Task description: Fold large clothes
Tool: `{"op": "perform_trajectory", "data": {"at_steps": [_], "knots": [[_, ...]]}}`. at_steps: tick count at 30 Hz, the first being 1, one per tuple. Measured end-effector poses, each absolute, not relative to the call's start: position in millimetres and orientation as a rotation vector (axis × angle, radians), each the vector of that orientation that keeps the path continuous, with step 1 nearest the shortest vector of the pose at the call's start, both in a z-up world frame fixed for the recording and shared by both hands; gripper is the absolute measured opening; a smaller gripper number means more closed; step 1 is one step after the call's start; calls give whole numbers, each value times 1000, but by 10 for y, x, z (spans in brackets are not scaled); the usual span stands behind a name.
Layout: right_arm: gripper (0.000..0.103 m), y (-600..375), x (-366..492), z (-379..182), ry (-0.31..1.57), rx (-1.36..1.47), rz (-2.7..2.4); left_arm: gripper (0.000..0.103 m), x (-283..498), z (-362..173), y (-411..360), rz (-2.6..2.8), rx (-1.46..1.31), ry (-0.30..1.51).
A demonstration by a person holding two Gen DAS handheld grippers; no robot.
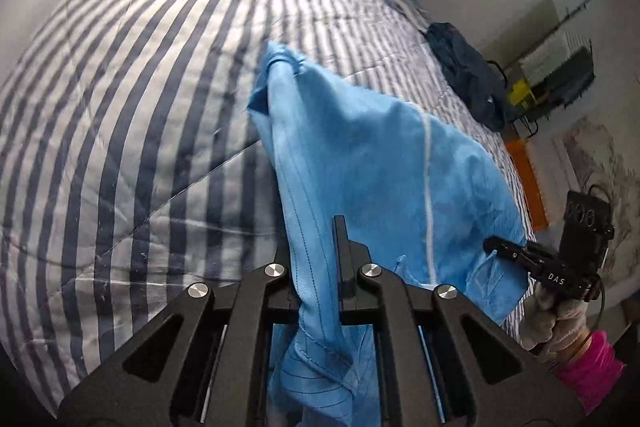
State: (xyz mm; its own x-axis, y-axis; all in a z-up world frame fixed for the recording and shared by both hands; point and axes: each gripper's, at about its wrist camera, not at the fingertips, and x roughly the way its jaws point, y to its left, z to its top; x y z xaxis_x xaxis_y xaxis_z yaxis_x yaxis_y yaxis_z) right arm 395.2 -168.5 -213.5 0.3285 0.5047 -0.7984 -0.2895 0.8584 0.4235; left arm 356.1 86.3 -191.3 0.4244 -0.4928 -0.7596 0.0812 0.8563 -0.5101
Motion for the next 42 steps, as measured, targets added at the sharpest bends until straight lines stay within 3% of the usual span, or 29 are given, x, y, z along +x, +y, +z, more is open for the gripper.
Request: {"op": "perform_trajectory", "data": {"at_steps": [10,19,32,42], "knots": [[3,-1784,3809,-1628,1029,94,491,4,3503,-1556,360,-439,-366,1026],[3,-2463,3817,-1276,975,19,419,4,3787,-1245,-354,-560,-347,964],[3,-3615,4410,-742,869,-123,212,4,4814,-923,-1698,-706,-295,862],[2,-4351,5369,-451,760,-188,84,4,5753,-687,-2506,-725,-219,751]]}}
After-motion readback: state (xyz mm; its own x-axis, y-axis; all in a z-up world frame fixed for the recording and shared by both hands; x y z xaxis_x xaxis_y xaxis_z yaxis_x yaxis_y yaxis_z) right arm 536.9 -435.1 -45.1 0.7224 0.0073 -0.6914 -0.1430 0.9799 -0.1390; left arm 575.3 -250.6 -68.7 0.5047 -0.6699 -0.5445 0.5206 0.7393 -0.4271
